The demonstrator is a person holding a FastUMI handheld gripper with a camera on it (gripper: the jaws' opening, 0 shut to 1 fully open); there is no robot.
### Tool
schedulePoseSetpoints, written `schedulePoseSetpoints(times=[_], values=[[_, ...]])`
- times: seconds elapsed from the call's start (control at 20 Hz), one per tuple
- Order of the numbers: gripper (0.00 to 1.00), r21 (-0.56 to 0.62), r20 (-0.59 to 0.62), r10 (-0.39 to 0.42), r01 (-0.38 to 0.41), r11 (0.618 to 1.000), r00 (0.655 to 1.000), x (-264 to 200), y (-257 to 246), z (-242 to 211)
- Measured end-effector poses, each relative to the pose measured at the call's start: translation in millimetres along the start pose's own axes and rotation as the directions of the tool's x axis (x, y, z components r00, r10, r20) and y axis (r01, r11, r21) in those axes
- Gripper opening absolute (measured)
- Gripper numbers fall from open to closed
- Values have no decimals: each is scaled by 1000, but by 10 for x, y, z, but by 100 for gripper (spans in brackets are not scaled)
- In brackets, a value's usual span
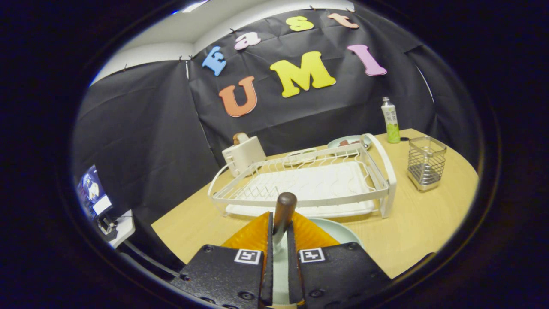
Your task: Take the plate from the dish rack, then take the spoon from the basket and place it into the plate.
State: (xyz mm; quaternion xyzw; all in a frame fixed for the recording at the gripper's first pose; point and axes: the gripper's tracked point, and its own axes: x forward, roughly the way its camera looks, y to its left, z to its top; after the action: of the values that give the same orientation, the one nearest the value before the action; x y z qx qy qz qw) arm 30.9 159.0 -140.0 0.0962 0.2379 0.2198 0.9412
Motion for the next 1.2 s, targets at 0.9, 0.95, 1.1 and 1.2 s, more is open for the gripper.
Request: schedulePoseSetpoints(times=[0.9,0.95,1.1,1.2], values=[[94,-130,297,-216,264,956,930,-679,-397,854],[95,-146,323,-225,283,948,919,-752,-371,898],[95,-185,373,-226,311,932,900,-997,-302,932],[95,-202,392,-212,308,930,895,-1150,-274,882]])
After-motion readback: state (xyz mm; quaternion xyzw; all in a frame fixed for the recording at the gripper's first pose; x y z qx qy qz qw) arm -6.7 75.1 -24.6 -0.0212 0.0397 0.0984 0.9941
